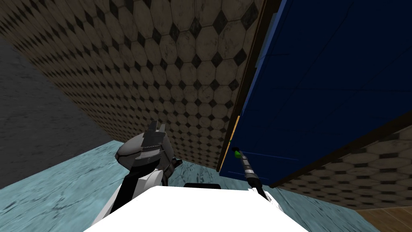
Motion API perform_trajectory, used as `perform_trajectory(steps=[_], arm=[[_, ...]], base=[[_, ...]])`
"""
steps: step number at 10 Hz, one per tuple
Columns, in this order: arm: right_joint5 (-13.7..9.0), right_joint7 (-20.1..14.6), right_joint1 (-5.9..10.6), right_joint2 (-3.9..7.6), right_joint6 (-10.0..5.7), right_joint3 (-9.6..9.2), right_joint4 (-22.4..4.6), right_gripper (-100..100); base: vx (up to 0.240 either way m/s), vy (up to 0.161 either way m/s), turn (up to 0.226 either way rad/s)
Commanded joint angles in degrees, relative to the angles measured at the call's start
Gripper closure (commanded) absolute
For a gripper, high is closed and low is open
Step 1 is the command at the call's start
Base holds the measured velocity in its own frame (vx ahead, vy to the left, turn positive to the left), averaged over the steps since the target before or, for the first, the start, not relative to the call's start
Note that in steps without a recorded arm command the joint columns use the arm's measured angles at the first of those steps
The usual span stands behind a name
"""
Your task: Pull the door open
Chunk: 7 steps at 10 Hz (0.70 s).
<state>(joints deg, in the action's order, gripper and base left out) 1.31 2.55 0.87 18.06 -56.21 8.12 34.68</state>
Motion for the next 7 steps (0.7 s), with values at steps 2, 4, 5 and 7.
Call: perform_trajectory(steps=[2,4,5,7], arm=[[-2.0,-4.1,0.39,-0.49,0.08,-1.53,-0.1,100],[-3.1,-7.0,0.47,-0.45,0.29,-2.04,0.0,100],[-3.1,-7.3,0.47,-0.45,0.29,-2.04,0.0,100],[-4.2,-9.7,0.55,-0.41,0.50,-2.55,0.1,100]], base=[[-0.045,-0.018,0.089],[-0.041,-0.023,0.049],[-0.025,-0.027,0.039],[-0.032,-0.021,0.047]])
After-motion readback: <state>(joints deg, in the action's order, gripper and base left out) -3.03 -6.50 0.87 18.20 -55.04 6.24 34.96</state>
